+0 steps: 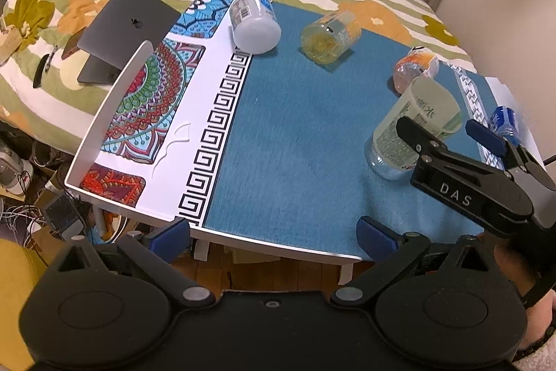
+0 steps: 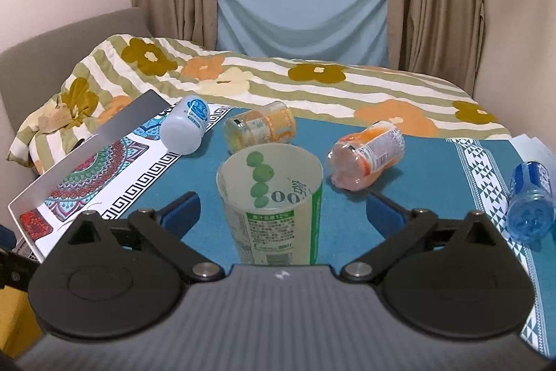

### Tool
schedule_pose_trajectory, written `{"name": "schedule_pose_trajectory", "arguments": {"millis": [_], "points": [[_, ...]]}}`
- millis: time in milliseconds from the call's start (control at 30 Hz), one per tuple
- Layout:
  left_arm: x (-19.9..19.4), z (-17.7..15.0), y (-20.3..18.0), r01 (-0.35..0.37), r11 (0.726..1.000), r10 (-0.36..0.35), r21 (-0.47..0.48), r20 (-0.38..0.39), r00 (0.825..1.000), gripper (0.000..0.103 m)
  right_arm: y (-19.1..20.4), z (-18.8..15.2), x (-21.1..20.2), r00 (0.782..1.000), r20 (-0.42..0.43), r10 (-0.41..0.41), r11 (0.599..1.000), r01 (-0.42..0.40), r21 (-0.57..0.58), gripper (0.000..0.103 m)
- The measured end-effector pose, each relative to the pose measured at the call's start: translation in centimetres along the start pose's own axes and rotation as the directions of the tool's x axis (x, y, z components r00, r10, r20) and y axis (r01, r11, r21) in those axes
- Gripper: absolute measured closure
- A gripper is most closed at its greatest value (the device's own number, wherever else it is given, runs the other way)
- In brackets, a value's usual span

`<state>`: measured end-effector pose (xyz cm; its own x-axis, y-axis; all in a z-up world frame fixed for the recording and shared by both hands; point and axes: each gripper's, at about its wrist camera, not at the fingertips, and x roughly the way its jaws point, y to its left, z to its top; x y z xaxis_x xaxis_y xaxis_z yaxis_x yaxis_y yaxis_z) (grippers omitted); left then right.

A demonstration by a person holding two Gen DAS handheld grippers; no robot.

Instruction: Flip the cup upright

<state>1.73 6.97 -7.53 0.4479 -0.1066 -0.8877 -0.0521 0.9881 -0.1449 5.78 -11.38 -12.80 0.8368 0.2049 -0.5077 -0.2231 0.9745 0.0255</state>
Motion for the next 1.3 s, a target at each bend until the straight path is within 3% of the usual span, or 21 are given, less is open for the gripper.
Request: {"name": "schedule_pose_trajectory", "arguments": {"millis": [367,700,1033,1300], "points": [[-5.4,1.4,-2.0,-0.002,0.999,-0.002,0.034,0.114,0.993,0.000,-0.7,3.7,-6.2,0.994,-0.100,-0.048,0.999,0.050,0.017,0.000],[-8.5,2.2,-4.6,-0.016,0.994,-0.008,0.105,0.221,0.975,0.000,-4.6,7.1,-11.7,0.939,-0.319,-0.127,0.980,0.168,0.105,0.000],[-8.2,0.5,-6.2,-0.043,0.985,0.005,0.167,0.225,0.974,0.000,-6.4,6.4,-14.4,0.910,-0.385,-0.156,0.971,0.213,0.112,0.000],[-8.2,0.3,-6.8,-0.055,0.980,0.008,0.193,0.234,0.972,0.000,-6.6,5.7,-14.6,0.906,-0.395,-0.151,0.967,0.219,0.133,0.000]]}}
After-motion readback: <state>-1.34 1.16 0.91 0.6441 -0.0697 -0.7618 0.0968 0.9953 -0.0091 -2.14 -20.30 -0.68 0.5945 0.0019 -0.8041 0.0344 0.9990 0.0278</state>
